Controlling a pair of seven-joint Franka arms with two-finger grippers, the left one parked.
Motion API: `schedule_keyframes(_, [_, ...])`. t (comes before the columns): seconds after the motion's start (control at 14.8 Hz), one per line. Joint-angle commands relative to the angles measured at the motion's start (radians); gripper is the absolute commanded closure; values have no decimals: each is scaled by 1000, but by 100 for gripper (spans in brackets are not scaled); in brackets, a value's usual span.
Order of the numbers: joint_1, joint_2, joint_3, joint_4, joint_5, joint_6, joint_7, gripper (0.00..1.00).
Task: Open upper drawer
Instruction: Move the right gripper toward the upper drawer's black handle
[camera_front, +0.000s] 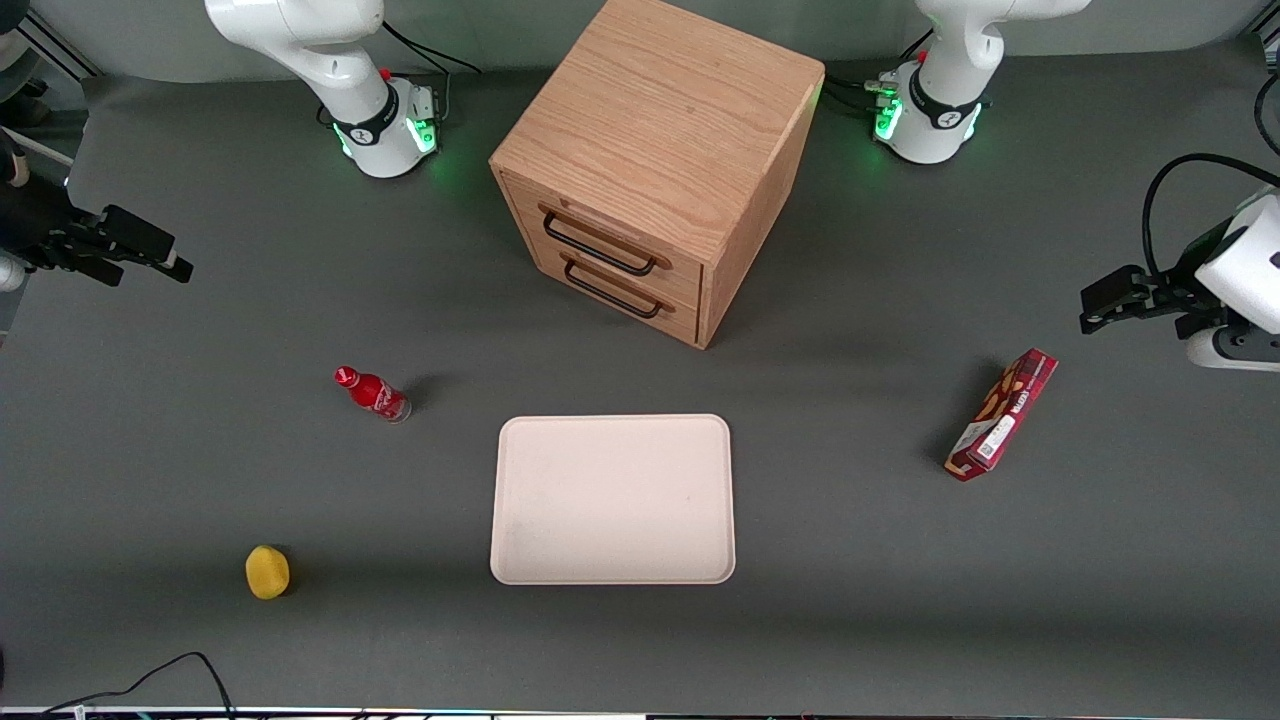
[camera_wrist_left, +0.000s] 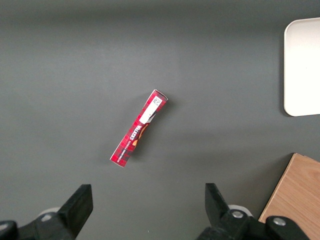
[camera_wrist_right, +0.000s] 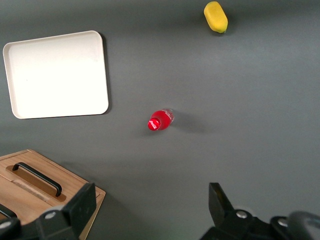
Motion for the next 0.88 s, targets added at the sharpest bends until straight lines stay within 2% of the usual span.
schedule_keyframes(0.0, [8,-18,18,1,-33,-18,32,0])
schedule_keyframes(0.47, [13,11,126,1,-45,-100,24,0])
schedule_keyframes(0.68, [11,54,222,1,-44,-114,23,0])
schedule_keyframes(0.81, [13,60,247,2,-7,-148,14,0])
